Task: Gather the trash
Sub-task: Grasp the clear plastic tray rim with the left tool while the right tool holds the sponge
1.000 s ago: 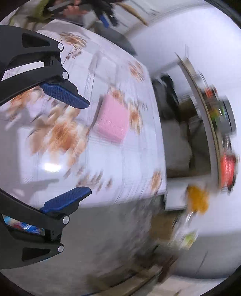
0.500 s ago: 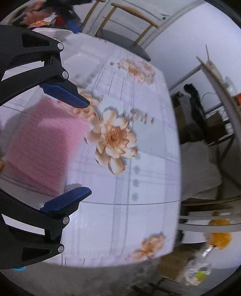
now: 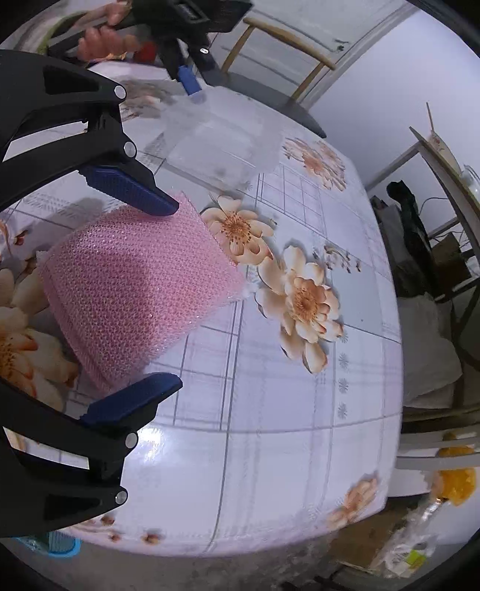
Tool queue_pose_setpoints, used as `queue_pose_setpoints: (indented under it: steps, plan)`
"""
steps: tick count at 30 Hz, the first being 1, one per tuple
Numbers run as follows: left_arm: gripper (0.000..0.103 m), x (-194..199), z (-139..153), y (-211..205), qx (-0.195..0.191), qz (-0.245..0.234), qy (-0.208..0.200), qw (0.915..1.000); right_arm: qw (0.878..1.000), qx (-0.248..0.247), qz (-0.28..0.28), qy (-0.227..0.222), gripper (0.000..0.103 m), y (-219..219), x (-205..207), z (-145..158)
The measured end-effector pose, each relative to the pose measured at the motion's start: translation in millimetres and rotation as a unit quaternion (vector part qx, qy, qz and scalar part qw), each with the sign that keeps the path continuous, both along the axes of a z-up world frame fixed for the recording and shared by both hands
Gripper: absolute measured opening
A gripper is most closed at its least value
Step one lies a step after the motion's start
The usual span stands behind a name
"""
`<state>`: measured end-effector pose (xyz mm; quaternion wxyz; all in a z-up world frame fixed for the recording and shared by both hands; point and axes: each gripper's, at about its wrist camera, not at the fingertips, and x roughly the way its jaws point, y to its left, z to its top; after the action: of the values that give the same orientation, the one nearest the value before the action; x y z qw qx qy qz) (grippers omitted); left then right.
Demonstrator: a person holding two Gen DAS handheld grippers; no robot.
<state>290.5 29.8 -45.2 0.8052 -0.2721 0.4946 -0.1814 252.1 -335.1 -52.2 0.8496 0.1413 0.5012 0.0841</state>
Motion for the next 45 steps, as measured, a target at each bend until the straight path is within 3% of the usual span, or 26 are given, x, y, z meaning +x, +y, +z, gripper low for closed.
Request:
queue_pose_setpoints:
  steps: [3,9,13,16,22,26,32,35,37,39,41,45]
  plan:
    - [0.053,1.8,-1.1,-8.8,0.021,0.003,-0.001,0.9998,1.0,-0.011,-0.005,0.002,0.085,3.5,6.3,0.0]
    - [0.03,1.6,-2.5,-23.1,0.074,-0.009,-0.019,0.997,0.998,-0.035,0.052,-0.005,0.09,35.7,5.1,-3.0]
    - [0.019,0.5,0.4,-28.0,0.103,-0.023,-0.043,0.9935,0.997,-0.046,0.055,-0.009,0.09,43.1,-3.4,-2.0]
    - [0.011,-0.4,2.8,-31.6,0.108,-0.041,-0.05,0.9921,0.998,-0.042,0.05,-0.011,0.077,44.6,-12.3,0.7]
    - [0.006,-16.9,13.7,-41.2,0.114,-0.094,-0.068,0.9867,1.0,0.02,-0.006,0.007,0.047,24.6,-43.4,-1.4]
    - [0.005,-39.5,18.6,-47.1,0.119,-0.144,-0.069,0.98,0.995,0.078,-0.051,0.022,0.041,3.4,-77.0,-8.4]
    - [0.005,-84.4,19.4,-50.7,0.112,-0.232,-0.058,0.9646,0.975,0.193,-0.097,0.051,0.039,-18.5,-142.9,-21.8]
    - [0.005,-98.7,15.5,-50.9,0.108,-0.243,-0.05,0.9627,0.98,0.16,-0.105,0.048,0.048,-12.1,-165.1,-19.0]
    - [0.005,-103.9,12.9,-51.7,0.108,-0.243,-0.048,0.9629,0.985,0.127,-0.112,0.034,0.072,-7.7,-173.2,-14.0]
    - [0.005,-107.9,12.5,-54.6,0.118,-0.245,-0.053,0.961,0.989,0.076,-0.126,0.025,0.08,-6.0,-180.6,-7.3]
    - [0.007,-111.6,13.3,-57.9,0.128,-0.247,-0.058,0.9587,0.989,0.035,-0.139,0.023,0.081,-6.1,-184.2,-2.6]
    - [0.032,-114.0,17.2,-61.3,0.133,-0.251,-0.063,0.9568,0.985,0.011,-0.173,0.014,0.086,-14.1,-191.2,3.3]
